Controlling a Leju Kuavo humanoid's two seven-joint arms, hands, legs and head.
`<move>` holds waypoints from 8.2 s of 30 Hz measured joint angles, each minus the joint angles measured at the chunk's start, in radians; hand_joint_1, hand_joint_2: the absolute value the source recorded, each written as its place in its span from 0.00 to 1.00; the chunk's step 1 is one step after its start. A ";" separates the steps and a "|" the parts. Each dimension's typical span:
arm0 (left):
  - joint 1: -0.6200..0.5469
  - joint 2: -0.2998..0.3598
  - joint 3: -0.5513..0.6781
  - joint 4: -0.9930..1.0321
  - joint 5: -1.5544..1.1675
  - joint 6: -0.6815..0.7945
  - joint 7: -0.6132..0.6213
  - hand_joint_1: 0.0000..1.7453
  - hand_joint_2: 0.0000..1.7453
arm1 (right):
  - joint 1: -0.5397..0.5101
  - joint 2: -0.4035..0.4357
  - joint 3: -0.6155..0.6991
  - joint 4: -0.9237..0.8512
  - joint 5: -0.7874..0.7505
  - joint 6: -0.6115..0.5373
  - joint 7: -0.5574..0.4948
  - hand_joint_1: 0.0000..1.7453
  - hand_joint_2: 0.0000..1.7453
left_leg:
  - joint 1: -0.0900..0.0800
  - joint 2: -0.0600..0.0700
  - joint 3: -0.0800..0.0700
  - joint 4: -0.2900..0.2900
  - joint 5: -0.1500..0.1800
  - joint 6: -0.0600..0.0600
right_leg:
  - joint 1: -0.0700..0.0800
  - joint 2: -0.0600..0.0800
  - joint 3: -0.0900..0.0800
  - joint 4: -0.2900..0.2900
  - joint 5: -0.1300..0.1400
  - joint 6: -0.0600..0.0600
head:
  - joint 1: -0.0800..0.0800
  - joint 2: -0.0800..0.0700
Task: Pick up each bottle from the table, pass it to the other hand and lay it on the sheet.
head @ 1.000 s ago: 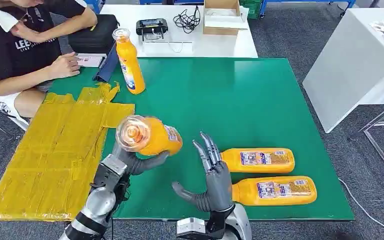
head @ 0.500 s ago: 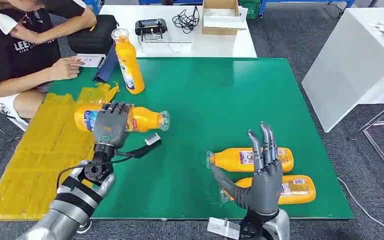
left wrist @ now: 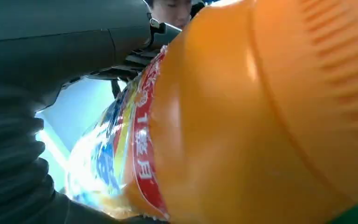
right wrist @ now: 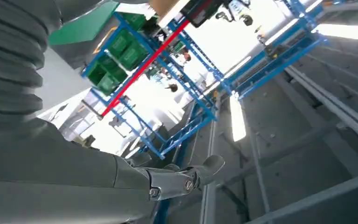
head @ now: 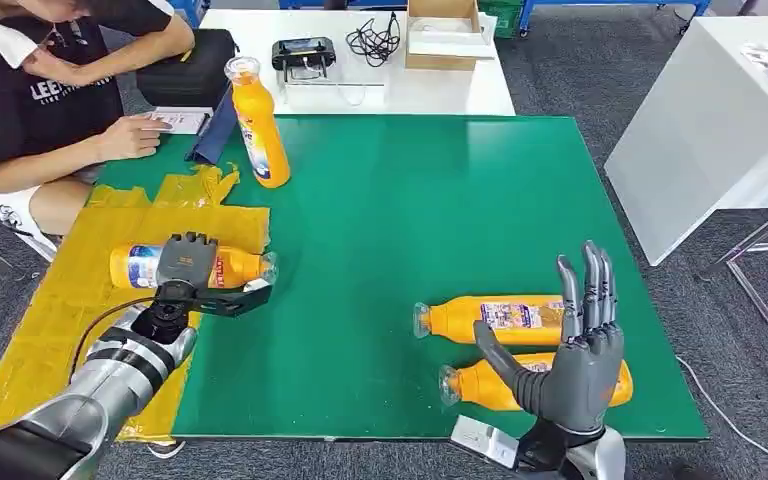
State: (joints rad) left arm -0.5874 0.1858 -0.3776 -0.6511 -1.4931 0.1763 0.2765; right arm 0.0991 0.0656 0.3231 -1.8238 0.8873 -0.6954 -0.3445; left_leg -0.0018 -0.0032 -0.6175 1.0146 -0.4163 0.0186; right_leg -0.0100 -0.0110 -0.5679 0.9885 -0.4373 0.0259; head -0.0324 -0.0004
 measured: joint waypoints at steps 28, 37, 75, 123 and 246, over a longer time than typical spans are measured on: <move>0.345 -0.254 0.422 -0.633 0.283 0.525 -0.825 0.00 1.00 | -0.072 -0.149 -0.031 0.130 0.290 0.208 0.241 0.00 1.00 | -0.003 0.000 -0.002 0.000 0.001 0.001 | -0.002 -0.001 -0.001 -0.001 0.001 0.002 | 0.000 0.000; 0.411 -0.337 0.439 -0.806 0.599 0.524 -0.800 0.00 1.00 | -0.238 -0.275 -0.030 0.306 0.211 0.401 0.228 0.00 1.00 | -0.003 -0.002 -0.002 0.000 0.003 0.003 | -0.001 -0.002 -0.001 -0.001 0.002 0.003 | 0.000 0.000; 0.435 -0.283 0.217 -0.894 1.041 0.502 -0.859 0.00 1.00 | -0.513 -0.270 0.125 0.869 0.106 0.584 0.341 0.00 1.00 | -0.003 -0.002 -0.004 0.000 0.004 0.003 | -0.001 -0.003 -0.002 0.000 0.002 0.004 | 0.000 0.000; 0.445 -0.250 0.070 -0.893 1.433 -0.178 -0.709 0.00 1.00 | -0.179 0.031 -0.096 0.194 -0.757 0.242 -0.132 1.00 1.00 | -0.003 -0.001 -0.007 0.000 0.004 0.004 | -0.001 -0.003 -0.006 0.000 0.003 0.004 | 0.000 0.000; 0.126 -0.011 0.077 -0.272 0.107 0.064 -0.159 1.00 1.00 | -0.069 -0.135 0.094 0.148 0.074 0.318 0.120 0.00 1.00 | -0.001 0.000 -0.009 0.000 0.006 0.002 | -0.001 -0.001 -0.009 0.000 0.005 0.001 | 0.000 0.000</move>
State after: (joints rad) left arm -0.4617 0.1743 -0.3002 -0.9227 -1.3859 0.2407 0.1179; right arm 0.0301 -0.0697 0.4170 -1.6762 0.9609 -0.3770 -0.2244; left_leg -0.0032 -0.0033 -0.6262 1.0147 -0.4107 0.0206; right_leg -0.0109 -0.0117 -0.5766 0.9886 -0.4324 0.0269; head -0.0324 -0.0004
